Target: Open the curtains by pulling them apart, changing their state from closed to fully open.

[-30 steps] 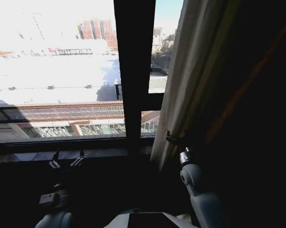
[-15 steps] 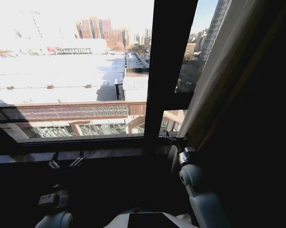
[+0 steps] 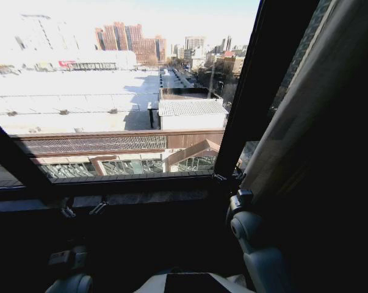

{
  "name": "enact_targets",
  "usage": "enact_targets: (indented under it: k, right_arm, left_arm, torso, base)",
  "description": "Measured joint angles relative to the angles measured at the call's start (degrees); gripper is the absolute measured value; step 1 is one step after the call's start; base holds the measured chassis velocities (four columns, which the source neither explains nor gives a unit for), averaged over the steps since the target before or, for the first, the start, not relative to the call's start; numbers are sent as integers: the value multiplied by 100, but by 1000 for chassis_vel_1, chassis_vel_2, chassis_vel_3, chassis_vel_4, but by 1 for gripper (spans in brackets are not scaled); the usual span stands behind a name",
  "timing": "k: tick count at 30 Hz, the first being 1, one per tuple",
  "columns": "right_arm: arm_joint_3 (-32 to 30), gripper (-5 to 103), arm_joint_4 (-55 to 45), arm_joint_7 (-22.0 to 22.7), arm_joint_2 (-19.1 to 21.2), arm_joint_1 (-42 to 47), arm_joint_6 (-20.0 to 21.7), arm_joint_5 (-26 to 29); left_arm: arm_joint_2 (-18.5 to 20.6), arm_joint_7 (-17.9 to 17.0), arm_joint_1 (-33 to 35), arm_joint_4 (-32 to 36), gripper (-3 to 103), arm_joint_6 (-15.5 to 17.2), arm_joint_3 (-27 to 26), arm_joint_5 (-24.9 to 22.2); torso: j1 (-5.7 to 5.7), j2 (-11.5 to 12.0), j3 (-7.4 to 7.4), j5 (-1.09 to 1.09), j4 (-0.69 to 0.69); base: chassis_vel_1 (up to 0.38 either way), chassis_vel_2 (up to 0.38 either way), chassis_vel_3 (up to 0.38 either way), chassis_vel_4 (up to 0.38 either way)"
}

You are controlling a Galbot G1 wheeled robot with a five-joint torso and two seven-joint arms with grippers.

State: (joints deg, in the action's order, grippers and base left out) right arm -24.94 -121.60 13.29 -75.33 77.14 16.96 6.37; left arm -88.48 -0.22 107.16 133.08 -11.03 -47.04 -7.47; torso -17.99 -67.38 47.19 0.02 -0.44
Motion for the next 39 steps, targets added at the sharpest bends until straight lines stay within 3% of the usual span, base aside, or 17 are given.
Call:
enact_targets:
  k: [39]
  right_arm:
    - [46, 100, -26, -12, -2, -28, -7, 7]
  left_arm:
    - [-53, -3, 105, 91, 100, -50, -2, 33]
  torso:
    - [0, 0, -1, -2, 0]
  base:
    - [352, 354, -358, -354]
